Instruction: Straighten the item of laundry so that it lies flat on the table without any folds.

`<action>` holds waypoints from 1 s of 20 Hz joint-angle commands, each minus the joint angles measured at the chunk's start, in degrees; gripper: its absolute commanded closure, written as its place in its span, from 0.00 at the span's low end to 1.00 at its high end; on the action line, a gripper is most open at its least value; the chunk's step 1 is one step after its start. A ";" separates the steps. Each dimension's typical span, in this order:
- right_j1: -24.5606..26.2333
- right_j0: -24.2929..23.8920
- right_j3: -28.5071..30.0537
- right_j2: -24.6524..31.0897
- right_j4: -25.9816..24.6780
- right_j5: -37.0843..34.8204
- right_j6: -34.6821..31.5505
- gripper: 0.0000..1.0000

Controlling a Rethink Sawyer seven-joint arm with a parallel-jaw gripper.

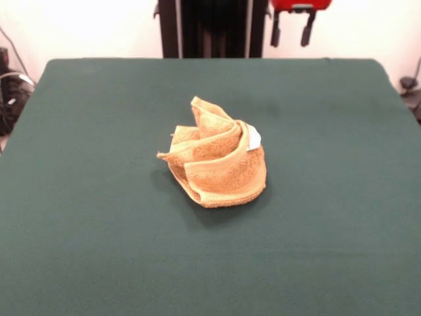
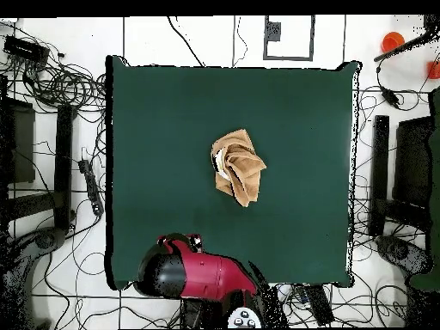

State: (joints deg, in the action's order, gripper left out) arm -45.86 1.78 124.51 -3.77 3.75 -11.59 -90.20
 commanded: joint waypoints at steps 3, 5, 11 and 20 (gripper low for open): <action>4.51 1.66 -1.81 0.74 3.64 4.56 -15.02 0.00; 5.22 0.52 -0.86 1.64 3.57 6.73 -15.39 0.00; 5.98 -0.40 -1.15 1.45 3.43 7.32 -14.70 0.00; 7.97 -2.85 -1.96 1.94 2.62 7.70 -13.20 0.00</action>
State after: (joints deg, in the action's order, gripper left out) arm -40.26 0.35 124.46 -3.80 3.78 -7.03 -90.20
